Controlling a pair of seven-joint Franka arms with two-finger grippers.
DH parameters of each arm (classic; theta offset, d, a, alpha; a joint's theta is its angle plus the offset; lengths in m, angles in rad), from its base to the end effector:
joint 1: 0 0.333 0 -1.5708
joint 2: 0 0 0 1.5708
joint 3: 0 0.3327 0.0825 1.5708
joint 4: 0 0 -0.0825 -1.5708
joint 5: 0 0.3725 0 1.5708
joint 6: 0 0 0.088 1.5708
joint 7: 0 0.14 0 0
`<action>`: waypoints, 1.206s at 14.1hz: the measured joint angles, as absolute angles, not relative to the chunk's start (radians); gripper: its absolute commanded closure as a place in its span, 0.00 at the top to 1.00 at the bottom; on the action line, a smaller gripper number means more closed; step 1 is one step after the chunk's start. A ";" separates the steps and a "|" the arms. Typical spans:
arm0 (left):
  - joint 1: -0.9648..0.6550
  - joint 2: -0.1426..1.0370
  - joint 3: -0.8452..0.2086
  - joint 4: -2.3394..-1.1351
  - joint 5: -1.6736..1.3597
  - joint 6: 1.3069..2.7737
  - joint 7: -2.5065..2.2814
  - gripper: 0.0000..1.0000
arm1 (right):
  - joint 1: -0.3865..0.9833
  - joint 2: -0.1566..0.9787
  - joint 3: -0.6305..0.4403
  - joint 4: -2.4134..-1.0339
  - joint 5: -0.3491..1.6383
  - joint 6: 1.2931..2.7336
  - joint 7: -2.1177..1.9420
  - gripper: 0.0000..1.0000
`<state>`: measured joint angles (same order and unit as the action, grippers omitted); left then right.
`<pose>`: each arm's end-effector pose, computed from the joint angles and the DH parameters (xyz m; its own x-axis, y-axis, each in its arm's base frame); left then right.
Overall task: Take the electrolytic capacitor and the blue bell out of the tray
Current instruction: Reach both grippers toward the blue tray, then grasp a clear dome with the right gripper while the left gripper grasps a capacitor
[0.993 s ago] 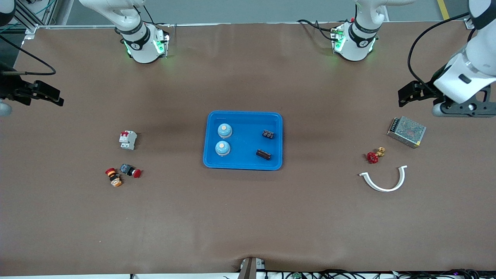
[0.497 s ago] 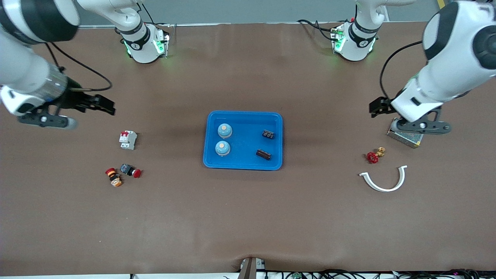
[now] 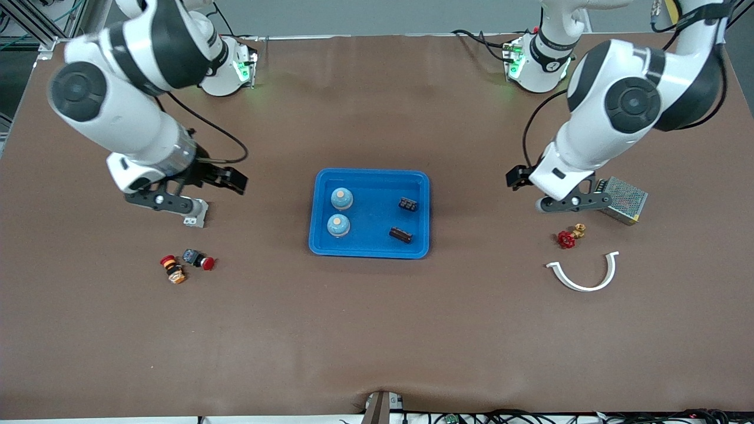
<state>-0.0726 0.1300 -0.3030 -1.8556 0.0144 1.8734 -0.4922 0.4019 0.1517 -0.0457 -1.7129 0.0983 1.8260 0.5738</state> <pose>0.5330 -0.2029 0.4318 0.9880 0.1125 -0.1054 0.1102 -0.9935 -0.0276 0.5532 0.2191 0.4777 0.9678 -0.2387 -0.0804 -0.2432 -0.9686 -0.0517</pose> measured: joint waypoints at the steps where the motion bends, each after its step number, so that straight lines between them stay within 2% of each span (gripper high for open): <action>1: -0.073 0.146 -0.317 -1.864 0.014 1.896 -0.543 1.00 | 0.430 0.173 -0.045 -1.714 0.098 1.861 0.615 1.00; 8: -0.188 0.302 -0.371 -1.876 0.014 2.073 -0.999 0.97 | 0.548 0.329 -0.046 -1.716 0.098 2.051 0.704 1.00; 12: -0.265 0.384 -0.372 -1.877 0.014 2.175 -1.220 0.80 | 0.588 0.428 -0.046 -1.716 0.098 2.160 0.709 1.00; 17: -0.307 0.466 -0.372 -1.876 0.015 2.309 -1.467 0.71 | 0.615 0.523 -0.046 -1.715 0.098 2.265 0.709 1.00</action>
